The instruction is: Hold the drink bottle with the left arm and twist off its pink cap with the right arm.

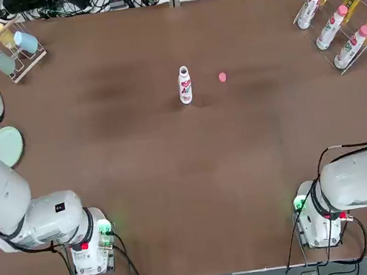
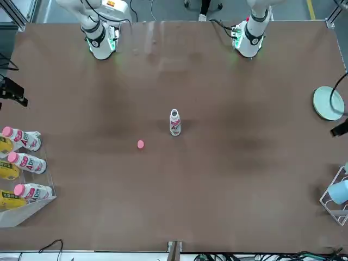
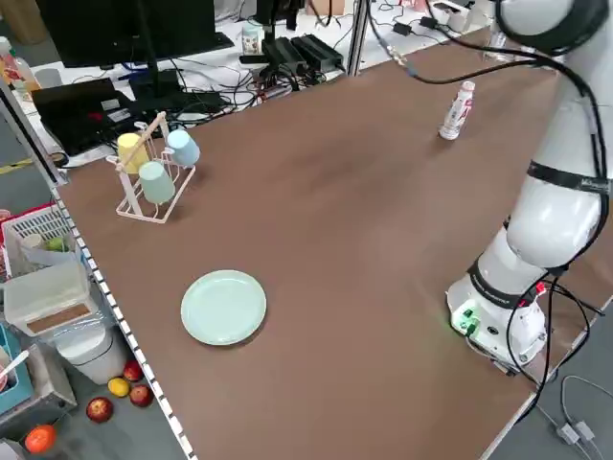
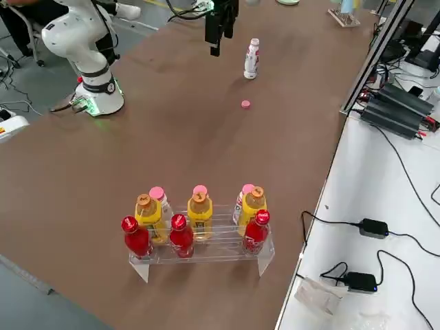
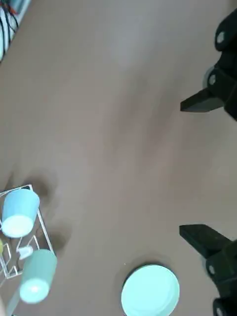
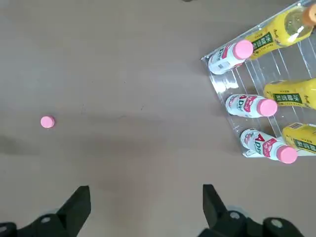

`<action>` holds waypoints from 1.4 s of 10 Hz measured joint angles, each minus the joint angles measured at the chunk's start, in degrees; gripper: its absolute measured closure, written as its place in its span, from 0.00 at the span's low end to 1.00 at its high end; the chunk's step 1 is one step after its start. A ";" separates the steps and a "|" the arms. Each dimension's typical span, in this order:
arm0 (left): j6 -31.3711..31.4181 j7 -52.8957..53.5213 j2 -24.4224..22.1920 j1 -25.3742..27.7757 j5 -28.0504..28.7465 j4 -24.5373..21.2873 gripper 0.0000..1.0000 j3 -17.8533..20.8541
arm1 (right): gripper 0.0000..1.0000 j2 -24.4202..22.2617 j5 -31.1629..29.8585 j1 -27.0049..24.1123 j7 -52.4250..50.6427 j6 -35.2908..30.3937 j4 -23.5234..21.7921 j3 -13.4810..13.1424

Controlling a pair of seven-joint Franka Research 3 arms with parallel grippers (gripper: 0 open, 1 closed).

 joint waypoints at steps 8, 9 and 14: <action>-7.38 4.28 -12.34 -2.07 -1.57 -6.28 0.00 -5.67 | 0.00 0.01 0.00 -0.13 -0.01 0.53 -0.01 -0.08; -7.29 6.94 -12.02 -1.82 -1.57 -6.38 0.00 -5.46 | 0.00 0.01 0.00 -0.13 -0.01 0.53 -0.01 -0.08; -6.57 8.87 -11.11 -1.24 -1.56 -6.38 0.00 -5.02 | 0.00 0.01 0.00 -0.10 0.01 0.57 -0.01 -0.06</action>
